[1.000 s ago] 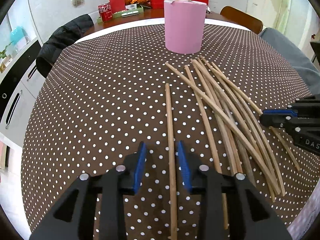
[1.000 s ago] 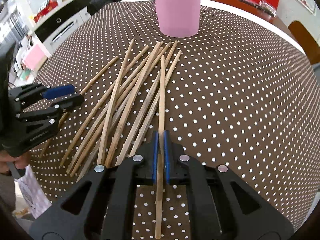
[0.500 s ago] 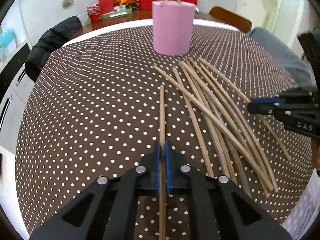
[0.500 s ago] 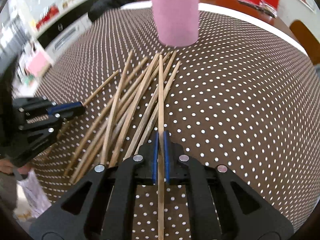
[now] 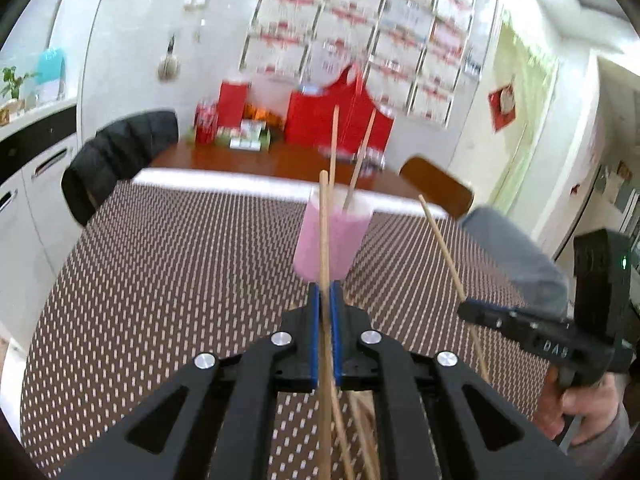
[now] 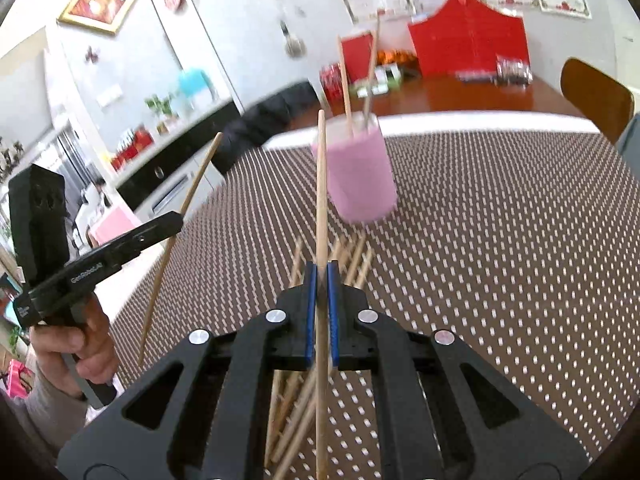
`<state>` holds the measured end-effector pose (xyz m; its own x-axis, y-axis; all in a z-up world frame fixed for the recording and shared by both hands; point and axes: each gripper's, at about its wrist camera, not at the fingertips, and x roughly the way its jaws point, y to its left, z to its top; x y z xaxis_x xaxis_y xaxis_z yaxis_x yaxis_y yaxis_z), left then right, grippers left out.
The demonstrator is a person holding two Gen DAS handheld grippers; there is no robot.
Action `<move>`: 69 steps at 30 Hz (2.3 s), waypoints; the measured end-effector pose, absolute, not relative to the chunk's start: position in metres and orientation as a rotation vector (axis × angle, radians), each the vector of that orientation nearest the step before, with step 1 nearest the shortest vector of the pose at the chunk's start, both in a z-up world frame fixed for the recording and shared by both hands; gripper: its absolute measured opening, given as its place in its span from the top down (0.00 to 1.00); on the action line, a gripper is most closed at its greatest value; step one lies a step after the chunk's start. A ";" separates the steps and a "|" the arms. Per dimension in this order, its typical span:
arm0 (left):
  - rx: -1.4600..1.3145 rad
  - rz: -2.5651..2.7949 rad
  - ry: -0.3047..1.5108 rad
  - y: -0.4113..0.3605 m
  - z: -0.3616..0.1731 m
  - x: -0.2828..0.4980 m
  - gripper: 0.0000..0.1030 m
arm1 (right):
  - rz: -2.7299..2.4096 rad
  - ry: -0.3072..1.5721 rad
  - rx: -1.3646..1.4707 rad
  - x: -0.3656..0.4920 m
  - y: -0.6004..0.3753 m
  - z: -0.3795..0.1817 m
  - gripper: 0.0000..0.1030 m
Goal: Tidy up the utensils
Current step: 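Lift both held chopsticks up over the pink cup, then drop both chopsticks into the pink cup by opening both tools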
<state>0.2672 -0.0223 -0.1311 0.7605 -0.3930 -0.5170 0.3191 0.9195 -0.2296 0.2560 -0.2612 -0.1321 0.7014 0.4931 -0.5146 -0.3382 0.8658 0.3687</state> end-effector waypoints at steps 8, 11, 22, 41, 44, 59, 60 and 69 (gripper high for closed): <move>-0.137 -0.437 0.348 -0.041 -0.071 0.289 0.95 | 0.474 0.472 0.267 0.302 -0.253 -0.075 0.94; -0.141 -0.454 0.247 -0.052 -0.049 0.298 0.95 | 0.455 0.405 0.263 0.319 -0.247 -0.061 0.94; -0.204 -0.497 0.016 -0.082 -0.019 0.376 0.95 | 0.383 0.235 0.325 0.403 -0.239 -0.031 0.94; -0.275 -0.464 0.092 -0.098 -0.104 0.455 0.95 | 0.348 0.226 0.366 0.457 -0.241 -0.078 0.94; -0.270 -0.454 0.086 -0.096 -0.108 0.452 0.95 | 0.345 0.228 0.359 0.456 -0.238 -0.082 0.94; -0.328 -0.413 0.133 -0.064 -0.117 0.442 0.30 | 0.303 0.200 0.402 0.427 -0.250 -0.090 0.21; -0.331 -0.397 0.125 -0.060 -0.114 0.439 0.27 | 0.301 0.190 0.404 0.421 -0.252 -0.086 0.20; -0.220 -0.334 0.130 -0.050 -0.072 0.391 0.07 | 0.263 0.180 0.385 0.383 -0.264 -0.056 0.06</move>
<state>0.3912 -0.0505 -0.0723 0.9366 -0.3386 -0.0903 0.3104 0.9211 -0.2350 0.3831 -0.2638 -0.0557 0.9502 0.2865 -0.1225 -0.2188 0.8934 0.3925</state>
